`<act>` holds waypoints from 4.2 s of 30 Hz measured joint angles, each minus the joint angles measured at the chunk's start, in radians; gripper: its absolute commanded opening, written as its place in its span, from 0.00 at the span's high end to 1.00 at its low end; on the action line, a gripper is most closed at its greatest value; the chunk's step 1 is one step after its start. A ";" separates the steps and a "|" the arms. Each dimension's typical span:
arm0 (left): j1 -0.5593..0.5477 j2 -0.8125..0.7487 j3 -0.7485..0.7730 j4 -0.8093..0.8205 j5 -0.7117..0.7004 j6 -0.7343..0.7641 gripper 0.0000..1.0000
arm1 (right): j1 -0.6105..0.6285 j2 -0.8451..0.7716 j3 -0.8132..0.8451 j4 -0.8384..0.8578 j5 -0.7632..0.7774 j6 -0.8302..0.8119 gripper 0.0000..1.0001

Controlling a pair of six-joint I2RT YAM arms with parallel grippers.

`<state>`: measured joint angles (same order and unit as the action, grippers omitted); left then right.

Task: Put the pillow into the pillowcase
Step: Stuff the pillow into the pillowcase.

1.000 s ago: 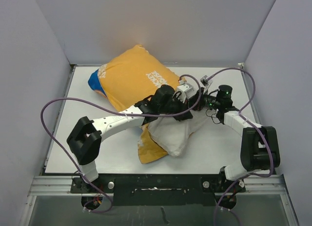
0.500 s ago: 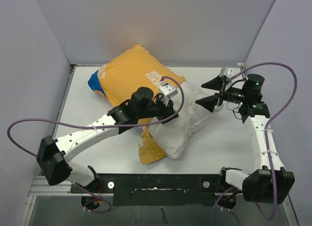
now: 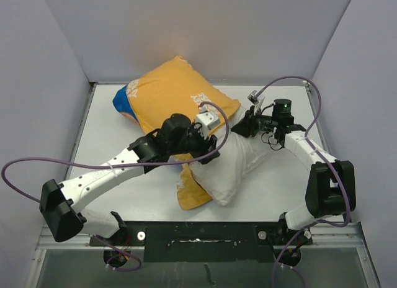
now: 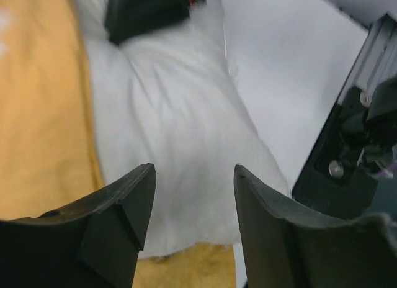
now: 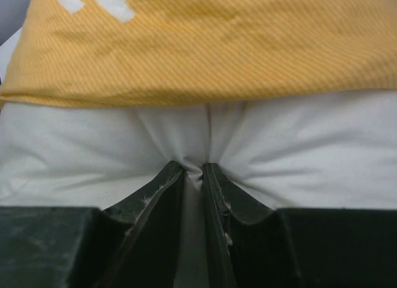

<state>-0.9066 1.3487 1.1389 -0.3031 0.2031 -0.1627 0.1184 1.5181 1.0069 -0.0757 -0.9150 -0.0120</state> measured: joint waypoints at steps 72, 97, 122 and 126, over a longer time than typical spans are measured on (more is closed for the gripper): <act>0.021 0.604 0.794 -0.212 -0.355 0.412 1.00 | -0.238 -0.150 -0.091 0.138 -0.385 0.044 0.07; 0.174 0.489 0.733 0.069 0.097 -0.188 1.00 | -0.118 0.068 0.234 0.175 -0.218 0.363 1.00; -0.153 -0.202 -0.670 1.095 -0.083 -0.219 1.00 | 0.399 -0.148 -0.137 -0.347 0.034 -1.083 0.79; -0.159 -0.261 -0.712 1.091 -0.095 -0.198 1.00 | 0.428 -0.132 -0.104 -0.375 0.018 -1.076 0.52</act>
<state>-1.0657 1.0874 0.4271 0.7879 0.1081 -0.3611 0.5461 1.3857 0.9031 -0.4503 -0.8970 -1.0878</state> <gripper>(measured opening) 0.008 0.297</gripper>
